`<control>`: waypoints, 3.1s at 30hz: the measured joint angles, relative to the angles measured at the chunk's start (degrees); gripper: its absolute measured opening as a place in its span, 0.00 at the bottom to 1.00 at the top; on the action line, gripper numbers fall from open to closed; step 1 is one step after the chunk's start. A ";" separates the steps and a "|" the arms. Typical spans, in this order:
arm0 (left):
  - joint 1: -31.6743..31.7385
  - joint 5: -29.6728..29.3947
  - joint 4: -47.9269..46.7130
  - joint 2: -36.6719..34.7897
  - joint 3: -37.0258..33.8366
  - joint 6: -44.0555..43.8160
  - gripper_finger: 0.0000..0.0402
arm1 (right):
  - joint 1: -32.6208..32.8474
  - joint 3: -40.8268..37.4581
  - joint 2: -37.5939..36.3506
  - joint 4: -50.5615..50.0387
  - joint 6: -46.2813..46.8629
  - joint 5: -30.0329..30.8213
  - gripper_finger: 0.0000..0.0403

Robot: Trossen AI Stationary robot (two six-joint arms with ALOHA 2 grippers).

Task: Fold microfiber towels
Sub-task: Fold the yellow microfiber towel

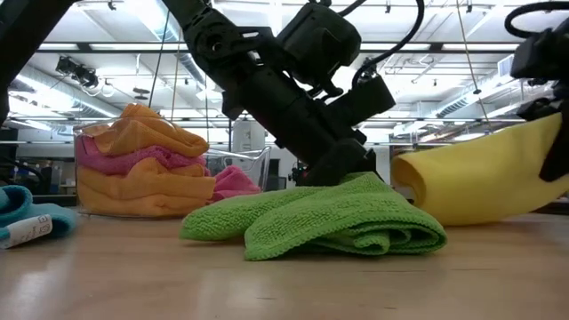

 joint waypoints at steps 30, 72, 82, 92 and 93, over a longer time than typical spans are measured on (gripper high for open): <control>-3.03 -15.19 -8.88 -4.80 0.02 4.36 0.20 | -5.81 -0.85 0.04 2.12 -7.91 -0.26 0.04; -2.12 -10.05 8.07 -2.10 -8.61 2.91 0.11 | -23.28 -3.96 -1.27 12.10 -21.21 -1.35 0.04; -2.15 -10.03 8.05 -2.10 -8.63 2.93 0.12 | -26.93 -4.00 -1.25 12.54 -24.85 -1.66 0.29; -2.15 -10.02 7.94 -2.10 -8.63 2.91 0.10 | -31.82 4.70 -1.22 -0.08 -27.06 -4.67 0.43; -2.15 -10.11 7.91 -2.10 -8.63 2.91 0.11 | -32.08 6.33 -1.22 -2.12 -27.40 -4.62 0.43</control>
